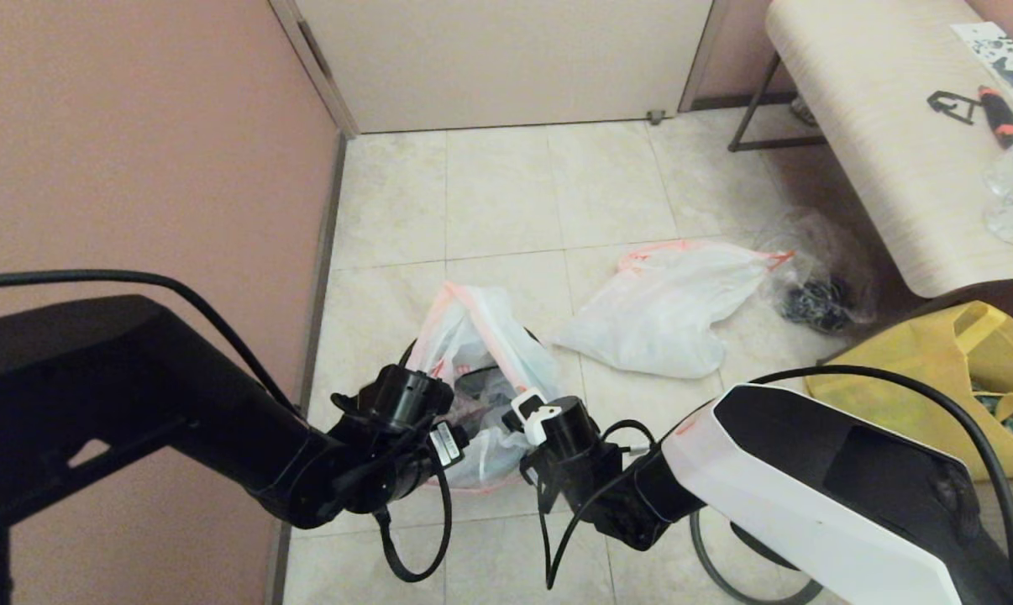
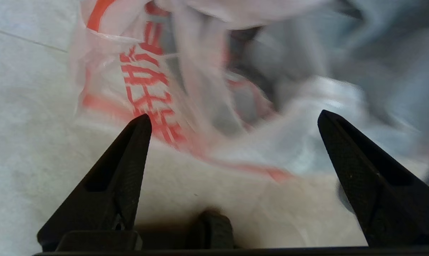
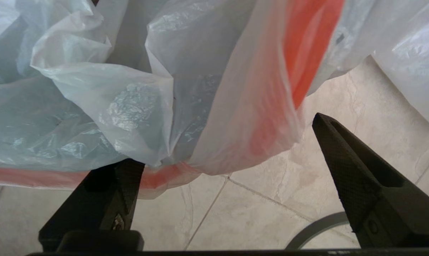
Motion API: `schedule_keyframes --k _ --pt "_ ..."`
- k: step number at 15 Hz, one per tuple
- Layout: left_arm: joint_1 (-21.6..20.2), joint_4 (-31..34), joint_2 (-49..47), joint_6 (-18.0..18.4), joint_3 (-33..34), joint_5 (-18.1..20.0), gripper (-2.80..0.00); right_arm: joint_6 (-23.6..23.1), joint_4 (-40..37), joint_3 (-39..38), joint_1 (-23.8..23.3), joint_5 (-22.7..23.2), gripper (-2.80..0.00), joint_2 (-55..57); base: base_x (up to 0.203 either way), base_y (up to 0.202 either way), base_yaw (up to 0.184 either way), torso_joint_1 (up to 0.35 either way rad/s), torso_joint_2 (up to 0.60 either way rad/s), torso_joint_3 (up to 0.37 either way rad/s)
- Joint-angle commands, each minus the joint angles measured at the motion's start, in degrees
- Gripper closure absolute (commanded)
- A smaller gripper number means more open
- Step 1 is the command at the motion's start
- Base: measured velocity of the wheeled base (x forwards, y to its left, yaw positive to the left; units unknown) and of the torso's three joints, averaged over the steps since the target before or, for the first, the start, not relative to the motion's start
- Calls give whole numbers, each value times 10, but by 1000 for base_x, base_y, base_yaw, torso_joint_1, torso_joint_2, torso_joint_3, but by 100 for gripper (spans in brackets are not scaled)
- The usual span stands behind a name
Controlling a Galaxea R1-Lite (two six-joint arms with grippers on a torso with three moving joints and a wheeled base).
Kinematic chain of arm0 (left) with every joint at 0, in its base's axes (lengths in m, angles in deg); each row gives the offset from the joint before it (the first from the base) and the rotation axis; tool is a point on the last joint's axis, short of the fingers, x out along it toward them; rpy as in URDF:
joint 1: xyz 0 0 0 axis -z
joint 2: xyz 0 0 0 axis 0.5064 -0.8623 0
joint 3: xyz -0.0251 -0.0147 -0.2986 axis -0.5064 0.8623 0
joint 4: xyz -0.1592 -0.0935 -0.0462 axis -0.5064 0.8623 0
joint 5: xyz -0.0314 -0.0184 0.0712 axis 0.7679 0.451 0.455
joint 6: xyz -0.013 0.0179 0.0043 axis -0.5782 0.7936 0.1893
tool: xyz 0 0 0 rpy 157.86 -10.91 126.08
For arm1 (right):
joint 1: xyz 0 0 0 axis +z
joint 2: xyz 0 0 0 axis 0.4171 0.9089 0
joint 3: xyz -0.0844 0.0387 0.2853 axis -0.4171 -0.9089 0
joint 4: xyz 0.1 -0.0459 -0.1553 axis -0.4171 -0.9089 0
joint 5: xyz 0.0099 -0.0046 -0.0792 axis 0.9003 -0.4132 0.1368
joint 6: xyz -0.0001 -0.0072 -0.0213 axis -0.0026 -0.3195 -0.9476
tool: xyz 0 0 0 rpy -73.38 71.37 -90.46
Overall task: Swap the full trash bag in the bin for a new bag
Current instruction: Put the new garbage bag on the trash can
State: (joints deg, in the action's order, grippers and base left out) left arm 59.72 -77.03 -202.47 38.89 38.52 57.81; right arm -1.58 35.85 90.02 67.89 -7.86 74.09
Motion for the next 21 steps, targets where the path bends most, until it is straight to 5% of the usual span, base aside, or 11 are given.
schedule_keyframes --k 1,7,8,21 --pt "-14 -2 -49 -2 -17 -2 -280 0 2 3 -1 -2 -280 3 0 0 0 0 0 0" --pt "-42 -20 -104 -2 -70 -2 -280 1 3 3 0 -2 -280 -3 0 0 0 0 0 0" --pt "-42 -20 -107 -1 -76 -3 0 1 3 3 0 -2 -280 -3 0 0 0 0 0 0" --pt "-46 -53 -118 -1 -82 -22 0 17 6 -1 0 3 -280 -15 0 0 0 0 0 0"
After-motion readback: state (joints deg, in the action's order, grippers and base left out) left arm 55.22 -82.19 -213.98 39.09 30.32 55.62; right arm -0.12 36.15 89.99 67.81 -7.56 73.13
